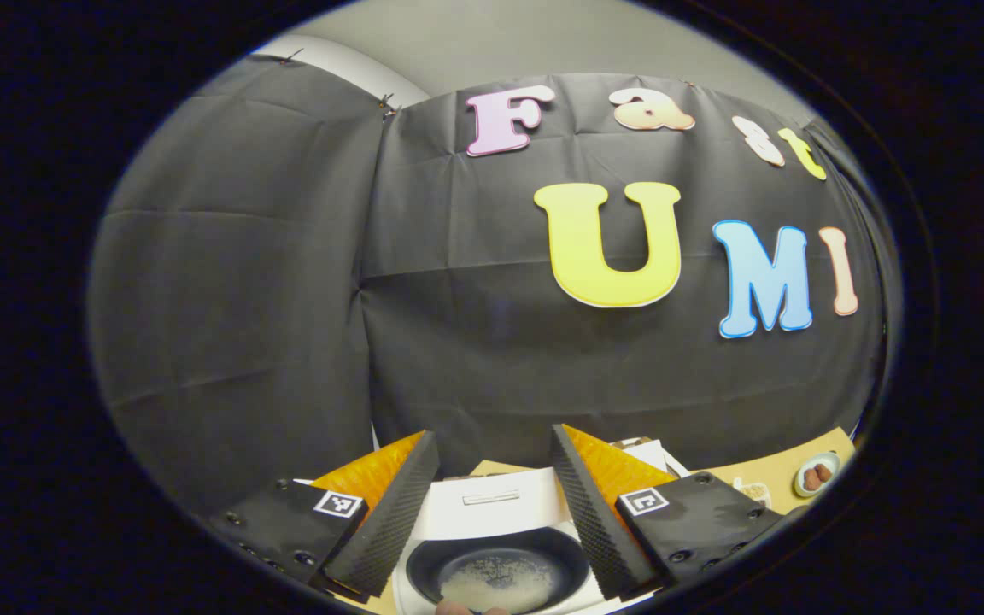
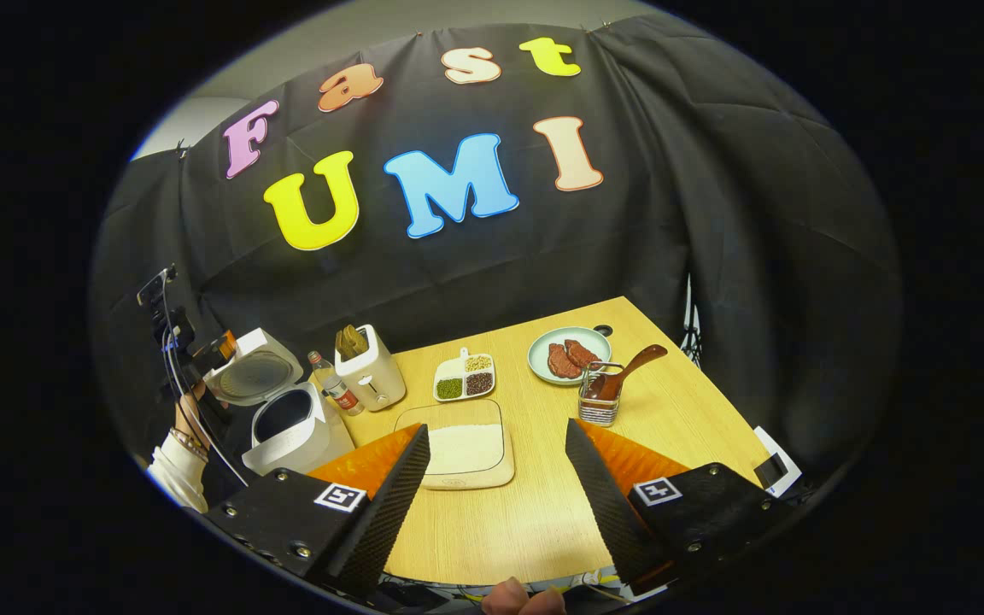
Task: Close the left gripper, press the button to open the rice cooker; take a wooden spoon from the chopstick holder with the right hand, scoop a spoonful of rice and pour it into the rice cooker, then put the wooden spoon back into the chopstick holder.
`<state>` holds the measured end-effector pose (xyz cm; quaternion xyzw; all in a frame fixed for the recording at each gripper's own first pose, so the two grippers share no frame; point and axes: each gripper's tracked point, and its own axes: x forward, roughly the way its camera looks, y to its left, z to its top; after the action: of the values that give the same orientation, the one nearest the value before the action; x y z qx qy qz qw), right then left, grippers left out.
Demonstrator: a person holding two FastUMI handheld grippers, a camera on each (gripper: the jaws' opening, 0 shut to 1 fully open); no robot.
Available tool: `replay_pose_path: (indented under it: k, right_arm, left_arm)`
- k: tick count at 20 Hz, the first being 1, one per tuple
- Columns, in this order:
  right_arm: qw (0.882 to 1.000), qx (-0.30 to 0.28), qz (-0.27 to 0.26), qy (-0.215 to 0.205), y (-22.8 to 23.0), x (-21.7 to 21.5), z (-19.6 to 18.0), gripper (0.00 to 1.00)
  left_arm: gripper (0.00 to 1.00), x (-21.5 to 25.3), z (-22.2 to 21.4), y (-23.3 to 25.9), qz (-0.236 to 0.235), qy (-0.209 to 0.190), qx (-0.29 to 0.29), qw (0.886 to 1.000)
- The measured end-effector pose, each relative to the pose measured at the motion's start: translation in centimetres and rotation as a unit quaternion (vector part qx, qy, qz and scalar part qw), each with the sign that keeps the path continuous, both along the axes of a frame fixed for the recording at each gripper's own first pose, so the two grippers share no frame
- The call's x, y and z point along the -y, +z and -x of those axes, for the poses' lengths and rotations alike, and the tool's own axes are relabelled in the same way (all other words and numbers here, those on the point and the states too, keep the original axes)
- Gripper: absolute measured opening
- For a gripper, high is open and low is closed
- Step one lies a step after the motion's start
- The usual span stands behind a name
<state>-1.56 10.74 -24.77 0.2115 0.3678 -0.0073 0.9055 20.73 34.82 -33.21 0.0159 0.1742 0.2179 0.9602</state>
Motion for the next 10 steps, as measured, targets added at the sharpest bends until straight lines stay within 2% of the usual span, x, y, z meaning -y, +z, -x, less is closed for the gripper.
replay_pose_path:
  k: [4, 7, 8, 10]
  right_arm:
    - [1.000, -0.004, -0.003, 0.007, -0.4, -0.7, -0.2, 0.98]
    - [1.000, -0.006, -0.004, 0.013, -0.7, -1.1, -0.1, 0.98]
    - [1.000, -0.007, -0.004, 0.014, -0.8, -1.2, -0.1, 0.98]
    - [1.000, -0.011, -0.005, 0.017, -1.1, -1.5, 0.0, 0.98]
  left_arm:
    - [0.94, 1.8, 3.6, -3.8, 0.040, 0.008, -0.040, 0.998]
    - [0.96, 2.9, 7.1, -10.0, 0.078, 0.020, -0.094, 0.992]
    - [0.99, 3.6, 8.1, -11.6, 0.077, 0.017, -0.114, 0.990]
    - [1.00, 4.7, 9.5, -14.5, 0.063, 0.007, -0.141, 0.988]
